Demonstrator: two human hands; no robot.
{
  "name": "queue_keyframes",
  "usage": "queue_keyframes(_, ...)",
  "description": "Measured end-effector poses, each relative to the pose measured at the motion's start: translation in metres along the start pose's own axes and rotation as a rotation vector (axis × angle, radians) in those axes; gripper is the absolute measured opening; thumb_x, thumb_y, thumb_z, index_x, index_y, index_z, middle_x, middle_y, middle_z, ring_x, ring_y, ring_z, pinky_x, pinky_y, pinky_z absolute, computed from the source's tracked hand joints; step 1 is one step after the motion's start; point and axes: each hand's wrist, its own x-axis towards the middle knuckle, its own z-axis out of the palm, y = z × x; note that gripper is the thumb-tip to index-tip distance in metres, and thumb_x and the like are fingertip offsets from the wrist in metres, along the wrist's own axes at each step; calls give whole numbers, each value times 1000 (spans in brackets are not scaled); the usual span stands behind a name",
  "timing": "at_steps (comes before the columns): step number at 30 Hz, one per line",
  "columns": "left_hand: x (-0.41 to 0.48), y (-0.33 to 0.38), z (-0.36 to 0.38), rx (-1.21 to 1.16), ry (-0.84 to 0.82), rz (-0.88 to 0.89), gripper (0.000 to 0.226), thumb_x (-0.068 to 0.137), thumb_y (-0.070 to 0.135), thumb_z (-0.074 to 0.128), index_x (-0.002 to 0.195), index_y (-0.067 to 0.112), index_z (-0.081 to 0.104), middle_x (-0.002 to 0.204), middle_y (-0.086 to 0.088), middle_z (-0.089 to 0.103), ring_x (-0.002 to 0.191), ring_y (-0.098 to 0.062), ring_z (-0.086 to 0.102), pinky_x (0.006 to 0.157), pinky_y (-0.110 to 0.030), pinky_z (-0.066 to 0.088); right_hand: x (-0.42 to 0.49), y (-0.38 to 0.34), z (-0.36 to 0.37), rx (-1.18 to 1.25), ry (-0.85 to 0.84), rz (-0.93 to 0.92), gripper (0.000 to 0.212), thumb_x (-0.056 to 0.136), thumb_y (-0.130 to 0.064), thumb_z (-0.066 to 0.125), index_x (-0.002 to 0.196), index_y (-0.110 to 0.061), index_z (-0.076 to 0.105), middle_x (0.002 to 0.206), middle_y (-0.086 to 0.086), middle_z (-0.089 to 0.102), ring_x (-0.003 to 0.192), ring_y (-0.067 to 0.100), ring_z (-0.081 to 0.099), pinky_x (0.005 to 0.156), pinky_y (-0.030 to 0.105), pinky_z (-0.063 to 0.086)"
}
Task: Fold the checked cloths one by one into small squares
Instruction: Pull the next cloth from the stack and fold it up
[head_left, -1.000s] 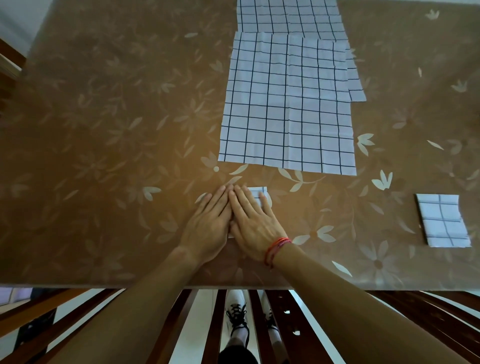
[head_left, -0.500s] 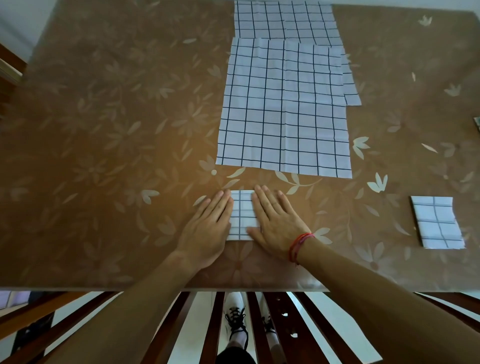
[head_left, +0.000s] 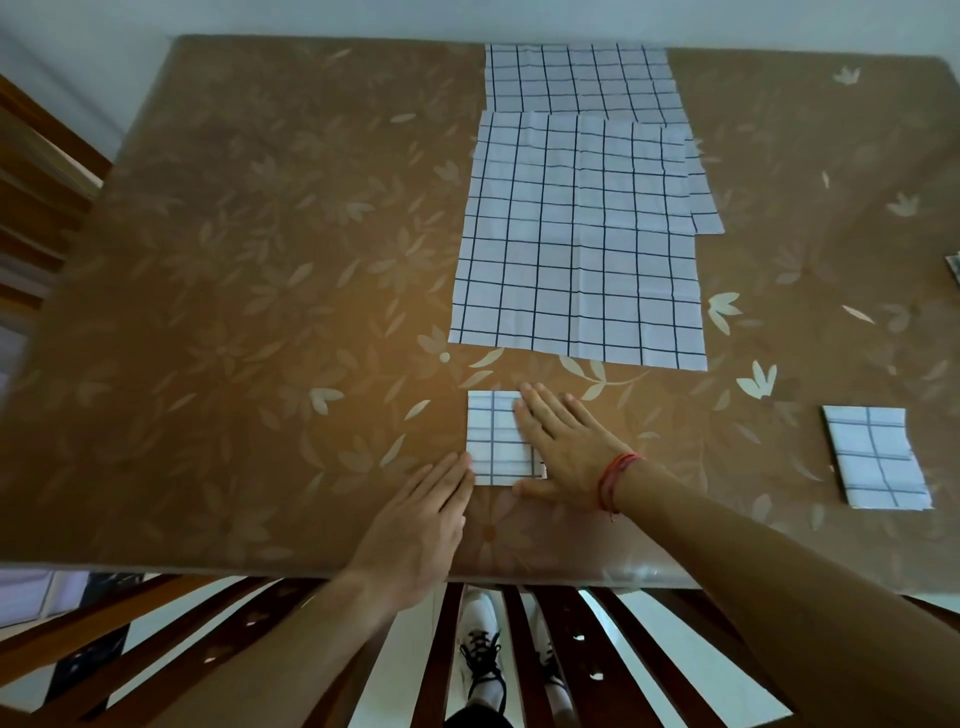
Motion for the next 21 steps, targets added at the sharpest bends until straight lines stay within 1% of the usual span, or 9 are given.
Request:
queue_keyframes(2,8,4,-10,-175,81,-67,45,103,28,30,143,12,45,153,2,37,144,-5,22,116,-14,2,-1,-4,-14,340,13,93,87,91,-66,30,154,-13,1,161,0,-3,148,17,-5,122,43,6)
queue_keyframes(4,19,9,-26,-338,205,-189,34,101,26,42,129,18,61,133,10,57,125,-1,47,110,-4,6,-2,-9,-27,734,148,226,59,97,-50,39,147,-18,30,152,-6,29,143,15,25,116,39,25)
queue_keyframes(6,30,14,-43,-644,261,-402,24,101,24,45,103,27,68,104,15,66,96,6,57,100,-11,36,-3,-14,-33,964,311,365,24,99,-40,41,108,-23,55,116,-2,61,108,18,56,89,35,45)
queue_keyframes(7,35,16,-52,-851,247,-526,26,102,23,45,89,31,66,92,15,64,84,8,56,86,-14,45,-4,-17,-35,1076,361,438,23,99,-39,42,95,-21,56,99,0,64,93,16,59,81,34,46)
queue_keyframes(9,47,15,-59,-1162,259,-739,30,102,24,47,78,31,63,82,16,62,73,8,55,70,-14,45,-7,-22,-36,1292,418,541,30,98,-35,44,85,-11,56,81,1,63,77,12,56,76,39,47)
queue_keyframes(13,63,10,-60,-1497,308,-939,21,98,20,54,112,11,67,115,-3,66,105,-10,61,98,-29,47,-11,-29,-33,1509,433,614,36,96,-32,48,63,-23,59,59,-13,55,65,13,51,65,32,43)
queue_keyframes(15,64,11,-61,-1563,312,-968,24,98,16,53,117,4,64,117,-7,64,111,-16,60,104,-32,44,-9,-30,-30,1555,407,646,30,92,-37,48,73,-29,70,73,-10,69,79,17,65,77,36,53)
queue_keyframes(17,64,13,-62,-1619,314,-961,27,99,13,52,120,0,61,120,-10,63,114,-19,58,105,-33,44,-7,-33,-30,1605,382,658,31,84,-46,48,88,-28,74,91,-2,74,95,24,68,91,48,53)
queue_keyframes(21,65,14,-61,-1652,261,-937,33,99,12,49,129,0,55,121,-9,63,116,-18,58,102,-32,45,-4,-37,-31,1660,364,691,37,74,-54,48,84,-29,74,96,4,74,100,30,67,92,55,51)
